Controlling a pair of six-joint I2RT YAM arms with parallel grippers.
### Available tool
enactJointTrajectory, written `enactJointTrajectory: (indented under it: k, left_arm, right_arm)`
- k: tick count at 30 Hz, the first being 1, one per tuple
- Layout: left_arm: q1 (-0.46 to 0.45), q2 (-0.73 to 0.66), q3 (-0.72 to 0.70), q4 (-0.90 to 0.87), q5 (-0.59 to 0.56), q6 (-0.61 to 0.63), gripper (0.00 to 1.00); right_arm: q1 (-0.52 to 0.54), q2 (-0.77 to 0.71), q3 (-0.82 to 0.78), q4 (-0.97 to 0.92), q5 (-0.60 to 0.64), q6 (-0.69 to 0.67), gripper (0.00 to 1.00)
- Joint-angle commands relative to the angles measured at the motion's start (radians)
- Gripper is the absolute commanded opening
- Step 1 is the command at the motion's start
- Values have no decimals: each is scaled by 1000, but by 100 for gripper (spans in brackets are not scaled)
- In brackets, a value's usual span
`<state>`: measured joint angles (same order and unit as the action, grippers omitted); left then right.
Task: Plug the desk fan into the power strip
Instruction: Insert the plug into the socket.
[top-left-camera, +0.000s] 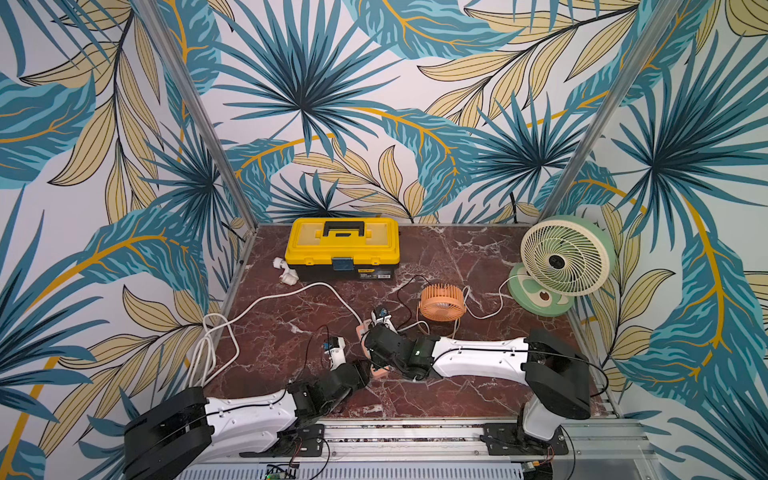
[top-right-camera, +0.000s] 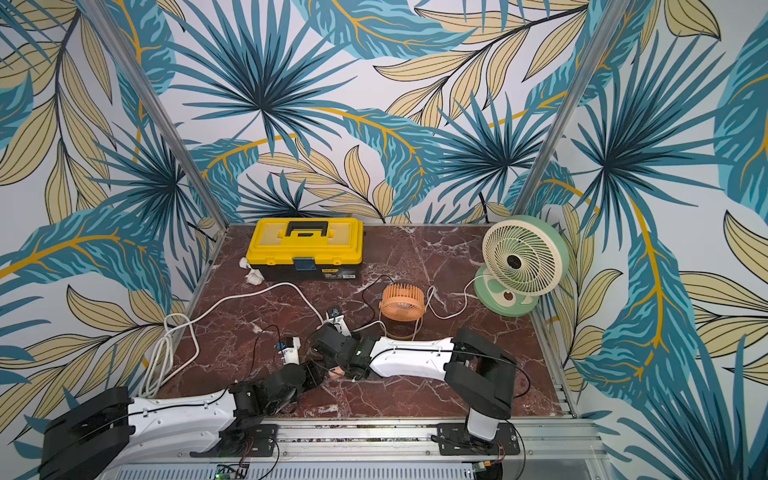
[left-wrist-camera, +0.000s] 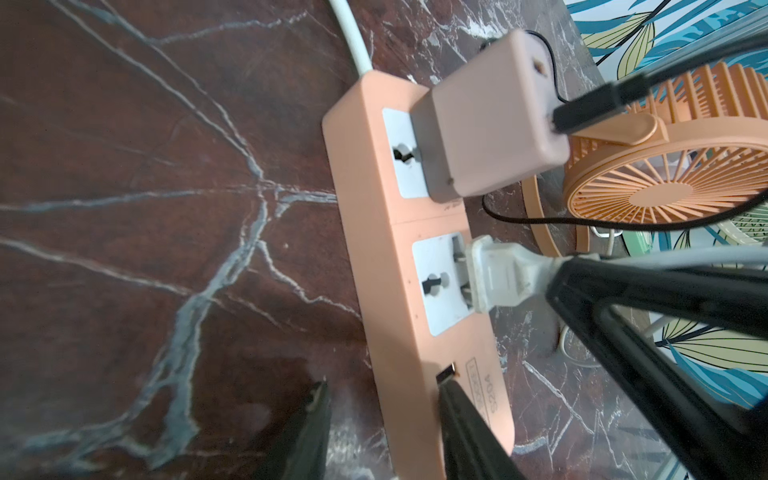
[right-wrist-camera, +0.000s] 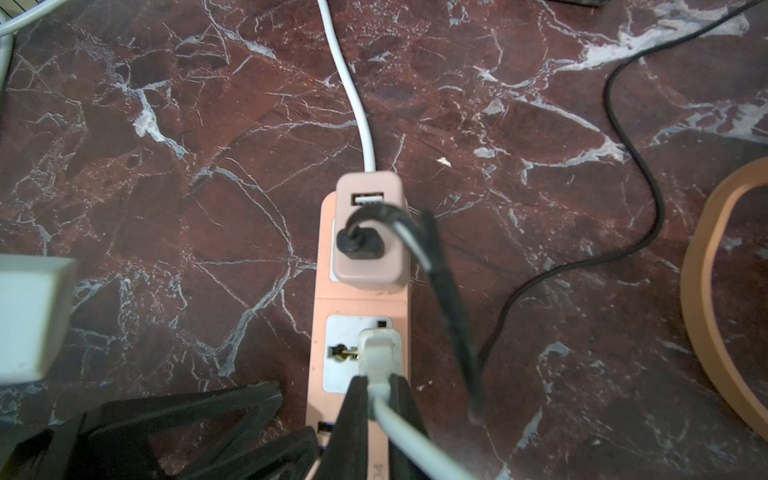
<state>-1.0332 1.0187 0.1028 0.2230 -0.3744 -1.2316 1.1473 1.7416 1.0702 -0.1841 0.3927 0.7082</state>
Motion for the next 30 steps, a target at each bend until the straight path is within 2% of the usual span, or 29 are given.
enactJointTrajectory:
  k: [1, 30]
  left_arm:
    - [4, -5, -33, -79, -44, -2, 46]
    - [4, -26, -46, -80, -52, -7, 46]
  right_arm:
    - [9, 18, -51, -97, -20, 20, 0]
    - [14, 95, -76, -112, -30, 57, 0]
